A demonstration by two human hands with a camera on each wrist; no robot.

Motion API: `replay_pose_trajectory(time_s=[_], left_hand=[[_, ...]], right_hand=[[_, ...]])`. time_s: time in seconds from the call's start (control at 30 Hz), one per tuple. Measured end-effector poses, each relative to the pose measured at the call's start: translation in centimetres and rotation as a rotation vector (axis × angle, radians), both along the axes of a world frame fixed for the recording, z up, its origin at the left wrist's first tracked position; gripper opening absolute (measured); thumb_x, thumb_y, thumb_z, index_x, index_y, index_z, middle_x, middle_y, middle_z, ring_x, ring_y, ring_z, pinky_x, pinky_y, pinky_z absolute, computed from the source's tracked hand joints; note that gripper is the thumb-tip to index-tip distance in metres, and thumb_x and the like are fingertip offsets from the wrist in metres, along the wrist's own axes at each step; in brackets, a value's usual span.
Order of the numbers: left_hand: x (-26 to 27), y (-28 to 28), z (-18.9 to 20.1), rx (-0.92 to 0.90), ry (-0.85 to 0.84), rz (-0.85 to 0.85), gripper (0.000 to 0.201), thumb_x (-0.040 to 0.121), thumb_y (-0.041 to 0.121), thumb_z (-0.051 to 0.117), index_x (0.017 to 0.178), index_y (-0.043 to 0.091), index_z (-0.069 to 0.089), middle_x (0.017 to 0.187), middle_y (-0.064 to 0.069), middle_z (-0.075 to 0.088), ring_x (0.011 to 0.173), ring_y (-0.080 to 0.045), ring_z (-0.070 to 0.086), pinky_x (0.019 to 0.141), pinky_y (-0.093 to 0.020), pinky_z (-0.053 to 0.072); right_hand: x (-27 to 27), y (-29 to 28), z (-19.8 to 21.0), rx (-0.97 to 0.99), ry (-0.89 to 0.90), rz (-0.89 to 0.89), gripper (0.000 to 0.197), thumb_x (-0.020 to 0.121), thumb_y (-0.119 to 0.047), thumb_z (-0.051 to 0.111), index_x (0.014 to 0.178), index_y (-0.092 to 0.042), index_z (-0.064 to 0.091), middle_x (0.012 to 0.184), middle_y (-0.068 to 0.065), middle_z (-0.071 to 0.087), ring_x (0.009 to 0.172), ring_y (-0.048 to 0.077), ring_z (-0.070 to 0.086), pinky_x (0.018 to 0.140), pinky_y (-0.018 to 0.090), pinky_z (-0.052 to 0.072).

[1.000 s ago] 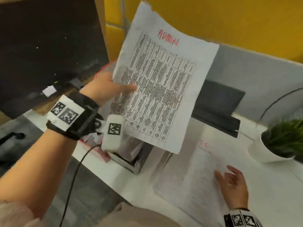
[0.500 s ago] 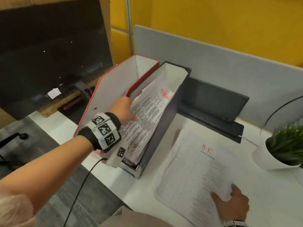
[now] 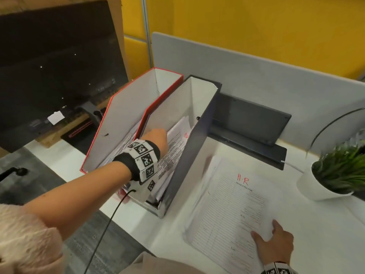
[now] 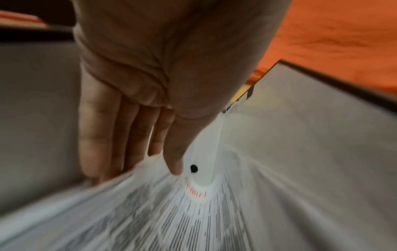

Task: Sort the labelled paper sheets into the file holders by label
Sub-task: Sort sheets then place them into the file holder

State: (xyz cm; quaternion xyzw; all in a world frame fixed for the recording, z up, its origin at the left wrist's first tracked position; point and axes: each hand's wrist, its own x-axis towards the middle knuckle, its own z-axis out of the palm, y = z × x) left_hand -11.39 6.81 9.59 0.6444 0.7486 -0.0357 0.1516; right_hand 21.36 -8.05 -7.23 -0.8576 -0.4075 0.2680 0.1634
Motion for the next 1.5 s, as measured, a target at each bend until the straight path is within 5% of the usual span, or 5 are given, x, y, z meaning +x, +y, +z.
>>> replay_pose_trajectory(time_s=[0.3, 0.73, 1.0, 1.17, 1.5], left_hand=[[6.5, -3.3, 5.5, 0.667, -0.697, -0.143, 0.014, 0.088, 0.017, 0.056, 0.098, 0.019, 0.065, 0.084, 0.007, 0.065, 0.074, -0.008, 0.061, 0.070, -0.024, 0.052], [12.6, -4.4, -11.5, -0.125, -0.283, -0.104, 0.030, 0.087, 0.036, 0.060, 0.093, 0.007, 0.060, 0.096, -0.010, 0.065, 0.080, -0.025, 0.060, 0.068, -0.032, 0.051], [13.4, -4.7, -12.0, 0.047, -0.365, -0.119, 0.036, 0.086, 0.030, 0.063, 0.057, 0.019, 0.044, 0.061, 0.003, 0.049, 0.063, -0.021, 0.056, 0.053, -0.025, 0.039], [13.4, -6.0, -11.3, 0.121, -0.264, -0.235, 0.034, 0.097, 0.033, 0.043, 0.087, 0.009, 0.064, 0.085, -0.006, 0.060, 0.071, -0.022, 0.055, 0.060, -0.031, 0.045], [11.7, -6.9, -11.5, 0.232, -0.928, -0.297, 0.016, 0.092, 0.011, 0.052, 0.090, 0.022, 0.063, 0.089, 0.008, 0.065, 0.080, -0.002, 0.059, 0.071, -0.013, 0.048]], right_hand=[[-0.3, -0.1, 0.0, -0.003, 0.051, -0.022, 0.084, 0.071, -0.019, 0.079, 0.141, -0.004, 0.035, 0.132, 0.024, 0.036, 0.124, 0.040, 0.036, 0.109, 0.047, 0.030], [-0.5, -0.4, 1.2, -0.002, 0.114, -0.004, 0.079, 0.080, -0.021, 0.071, 0.144, -0.011, 0.028, 0.133, 0.015, 0.034, 0.126, 0.030, 0.035, 0.111, 0.039, 0.029], [-1.1, -0.4, 1.3, 0.116, 0.099, 0.045, 0.076, 0.078, -0.002, 0.069, 0.142, -0.014, 0.030, 0.130, 0.011, 0.035, 0.124, 0.024, 0.036, 0.107, 0.029, 0.030], [-1.2, -0.2, 1.0, 0.121, 0.317, 0.027, 0.071, 0.082, 0.011, 0.056, 0.140, -0.021, 0.032, 0.106, 0.004, 0.045, 0.094, 0.015, 0.049, 0.084, 0.022, 0.049], [-0.7, -0.1, 1.7, 0.348, 0.624, -0.343, 0.101, 0.066, 0.004, 0.079, 0.143, -0.024, 0.019, 0.119, 0.009, 0.040, 0.086, 0.024, 0.061, 0.081, 0.034, 0.052]])
